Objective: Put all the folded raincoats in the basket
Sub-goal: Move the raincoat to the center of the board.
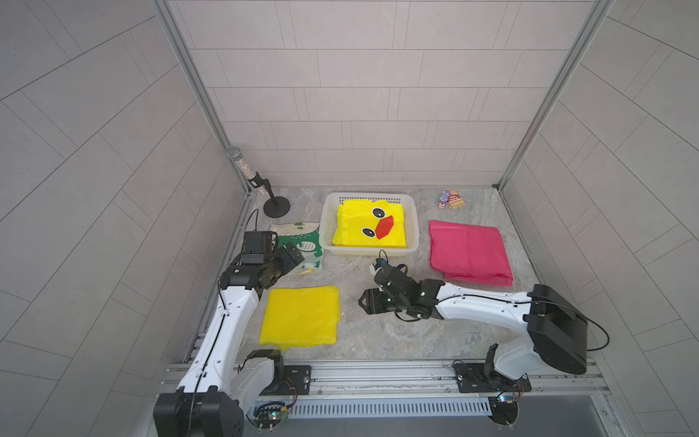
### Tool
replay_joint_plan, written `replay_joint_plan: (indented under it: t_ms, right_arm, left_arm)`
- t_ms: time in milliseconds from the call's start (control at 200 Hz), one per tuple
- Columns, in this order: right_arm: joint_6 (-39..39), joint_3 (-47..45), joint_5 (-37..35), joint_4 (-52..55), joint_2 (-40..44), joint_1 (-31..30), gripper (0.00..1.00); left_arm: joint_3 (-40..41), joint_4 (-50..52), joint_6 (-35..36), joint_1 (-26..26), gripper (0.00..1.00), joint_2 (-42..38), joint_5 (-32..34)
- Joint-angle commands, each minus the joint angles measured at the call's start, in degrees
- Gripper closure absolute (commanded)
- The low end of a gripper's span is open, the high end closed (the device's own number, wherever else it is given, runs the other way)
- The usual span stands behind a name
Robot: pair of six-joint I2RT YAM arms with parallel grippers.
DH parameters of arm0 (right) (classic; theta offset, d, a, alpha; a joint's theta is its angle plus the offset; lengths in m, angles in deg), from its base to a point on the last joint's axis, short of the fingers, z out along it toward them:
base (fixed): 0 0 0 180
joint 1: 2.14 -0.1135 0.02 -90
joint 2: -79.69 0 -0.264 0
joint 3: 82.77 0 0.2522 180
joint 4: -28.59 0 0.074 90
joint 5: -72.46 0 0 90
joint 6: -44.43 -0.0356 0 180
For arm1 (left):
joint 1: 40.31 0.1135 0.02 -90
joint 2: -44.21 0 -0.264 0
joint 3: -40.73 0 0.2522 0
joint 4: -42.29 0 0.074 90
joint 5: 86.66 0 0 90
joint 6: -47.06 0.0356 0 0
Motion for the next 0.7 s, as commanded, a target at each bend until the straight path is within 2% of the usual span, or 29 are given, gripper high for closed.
replay_joint_plan:
  t_ms: [0, 120, 270, 500, 695]
  right_arm:
    - [-3.0, 4.1, -1.4, -1.7, -5.5, -1.9, 0.36]
    - [-3.5, 8.6, -0.3, -1.6, -12.3, -3.9, 0.36]
    - [-4.5, 12.5, 0.0, -1.5, -18.5, -5.1, 0.37]
    - [-5.6, 16.3, -0.6, -0.7, -23.8, -5.8, 0.37]
    - [-4.5, 21.0, -2.4, 4.8, -27.8, -6.3, 0.4]
  left_arm:
    - [-0.7, 4.4, 2.3, 0.3, 0.0, 0.1, 4.9]
    - [-1.5, 5.8, 4.2, 0.4, 0.0, 0.5, 8.1]
    - [-1.2, 5.7, 4.8, 0.6, 0.0, 0.4, 8.3]
    - [0.1, 4.1, 4.3, 0.9, 0.0, -0.4, 5.9]
    - [0.7, 3.6, 4.2, 0.9, 0.0, -0.8, 5.7]
